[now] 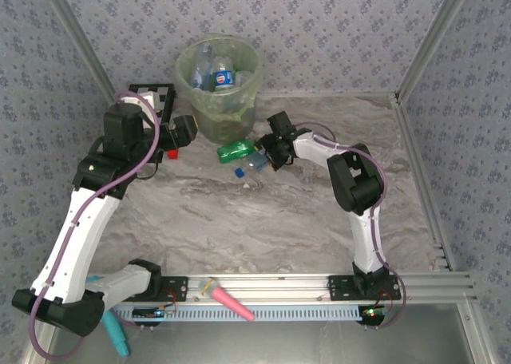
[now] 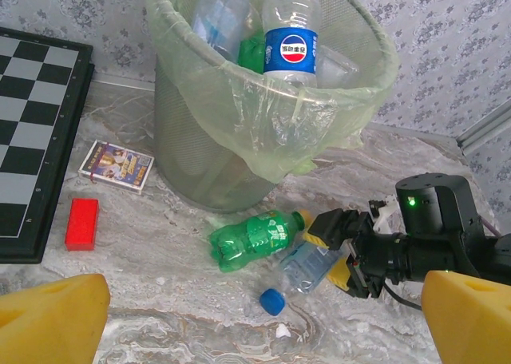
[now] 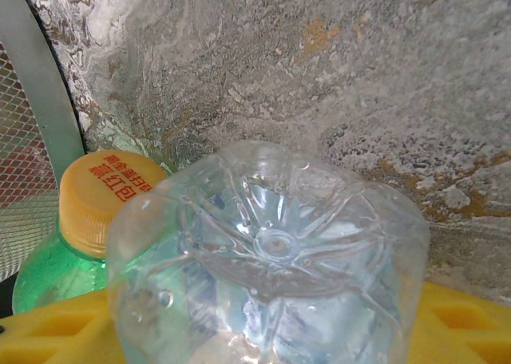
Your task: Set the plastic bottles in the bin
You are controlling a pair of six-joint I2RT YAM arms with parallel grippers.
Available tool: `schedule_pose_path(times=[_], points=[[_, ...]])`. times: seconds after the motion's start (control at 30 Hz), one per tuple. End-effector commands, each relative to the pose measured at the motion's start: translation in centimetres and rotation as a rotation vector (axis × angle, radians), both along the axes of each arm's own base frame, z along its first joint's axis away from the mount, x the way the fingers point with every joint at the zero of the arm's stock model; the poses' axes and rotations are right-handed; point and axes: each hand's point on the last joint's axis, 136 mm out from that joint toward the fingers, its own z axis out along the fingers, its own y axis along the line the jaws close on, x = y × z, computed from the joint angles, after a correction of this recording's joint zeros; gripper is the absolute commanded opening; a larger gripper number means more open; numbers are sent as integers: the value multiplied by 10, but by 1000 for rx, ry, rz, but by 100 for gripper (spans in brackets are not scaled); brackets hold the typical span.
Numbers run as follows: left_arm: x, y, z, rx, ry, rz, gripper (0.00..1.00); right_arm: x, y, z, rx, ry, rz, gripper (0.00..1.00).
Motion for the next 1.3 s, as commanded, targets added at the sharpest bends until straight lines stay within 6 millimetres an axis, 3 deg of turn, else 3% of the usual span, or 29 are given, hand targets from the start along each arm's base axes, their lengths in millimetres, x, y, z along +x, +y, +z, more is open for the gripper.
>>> schedule_pose_path(times=[0.0,0.17,0.33,0.53,0.8,1.1,1.27], points=[[2,4,4,15,-19,10,100,-12,-18,-15,-68,34,0,65],[5,2,5,15,-19,4,100,-12,-29,14,-102,-41,14,62],[9,2,9,23,-22,2,100,-10,-44,59,-153,-161,36,61],[11,3,13,23,-27,5,100,-3,-70,135,-271,-351,64,60],[9,9,18,30,-24,24,100,20,-96,264,-480,-701,97,57],[7,17,17,4,11,61,100,38,-86,370,-607,-1015,115,58],[2,19,19,-5,27,68,100,51,-69,406,-636,-1133,124,58]])
